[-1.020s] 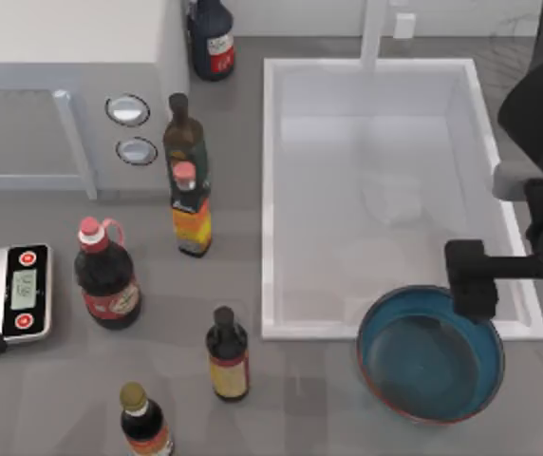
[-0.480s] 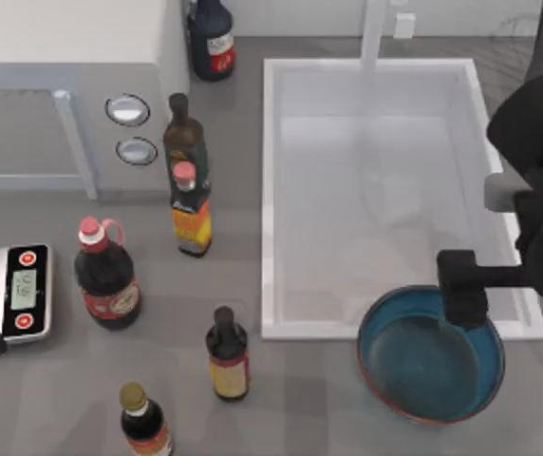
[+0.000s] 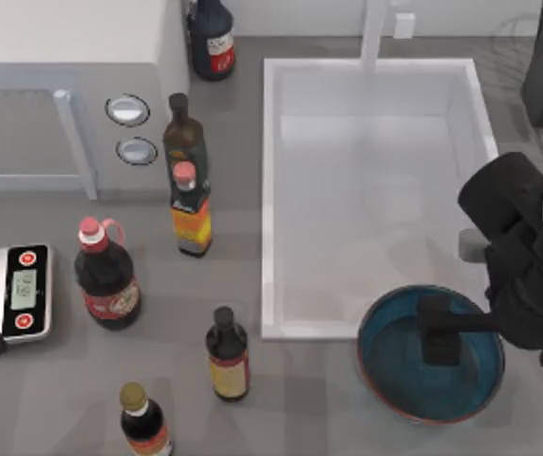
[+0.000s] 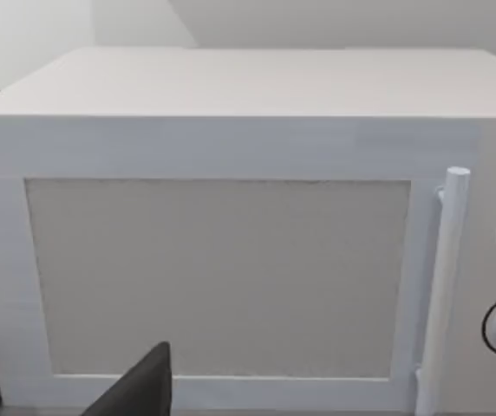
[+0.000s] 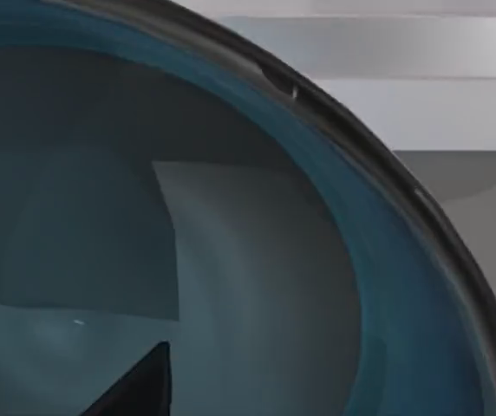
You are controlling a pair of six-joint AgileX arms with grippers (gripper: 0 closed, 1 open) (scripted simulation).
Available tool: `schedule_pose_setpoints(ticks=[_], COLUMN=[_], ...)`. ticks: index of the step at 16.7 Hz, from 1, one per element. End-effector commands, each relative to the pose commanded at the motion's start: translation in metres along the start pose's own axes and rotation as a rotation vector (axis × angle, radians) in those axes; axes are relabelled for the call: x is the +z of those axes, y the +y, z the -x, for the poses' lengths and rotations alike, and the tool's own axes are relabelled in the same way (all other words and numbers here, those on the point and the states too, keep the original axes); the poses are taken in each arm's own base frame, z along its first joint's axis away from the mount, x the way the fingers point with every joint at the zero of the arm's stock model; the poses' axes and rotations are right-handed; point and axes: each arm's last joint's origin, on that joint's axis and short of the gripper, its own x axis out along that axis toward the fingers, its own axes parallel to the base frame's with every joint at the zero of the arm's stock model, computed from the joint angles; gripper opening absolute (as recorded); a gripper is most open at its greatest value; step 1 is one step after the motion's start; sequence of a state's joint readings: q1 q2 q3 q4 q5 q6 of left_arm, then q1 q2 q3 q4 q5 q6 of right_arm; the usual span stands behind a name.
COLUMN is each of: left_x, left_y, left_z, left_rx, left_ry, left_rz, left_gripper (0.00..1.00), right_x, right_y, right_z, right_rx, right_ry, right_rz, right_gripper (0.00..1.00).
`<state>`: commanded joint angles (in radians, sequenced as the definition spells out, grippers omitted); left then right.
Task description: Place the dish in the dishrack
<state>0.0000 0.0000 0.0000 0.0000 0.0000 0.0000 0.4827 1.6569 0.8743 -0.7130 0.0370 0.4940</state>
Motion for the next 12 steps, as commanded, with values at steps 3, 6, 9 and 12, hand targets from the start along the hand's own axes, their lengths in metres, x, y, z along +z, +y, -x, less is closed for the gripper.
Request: schedule_pose_setpoints(ticks=[3,6,9,12], left_x=[0.0,0.0,0.0,0.0], left_y=[0.0,0.0,0.0,0.0], left_z=[0.0,0.0,0.0,0.0], left_rx=[0.0,0.0,0.0,0.0], left_ry=[0.0,0.0,0.0,0.0], left_rz=[0.0,0.0,0.0,0.0], left_gripper=[1.0,1.0,1.0,1.0], right_x=[-0.0005,-0.0005,-0.0005,-0.0005], right_y=[-0.0002,-0.0002,-0.0002,-0.0002], right_z=[-0.0022,-0.0022,-0.0022,-0.0022], right_rx=[0.0,0.0,0.0,0.0], right_ry=[0.001,0.001,0.001,0.001], right_rz=[0.0,0.0,0.0,0.0], right_gripper=[1.0,0.85,0.62,0.4])
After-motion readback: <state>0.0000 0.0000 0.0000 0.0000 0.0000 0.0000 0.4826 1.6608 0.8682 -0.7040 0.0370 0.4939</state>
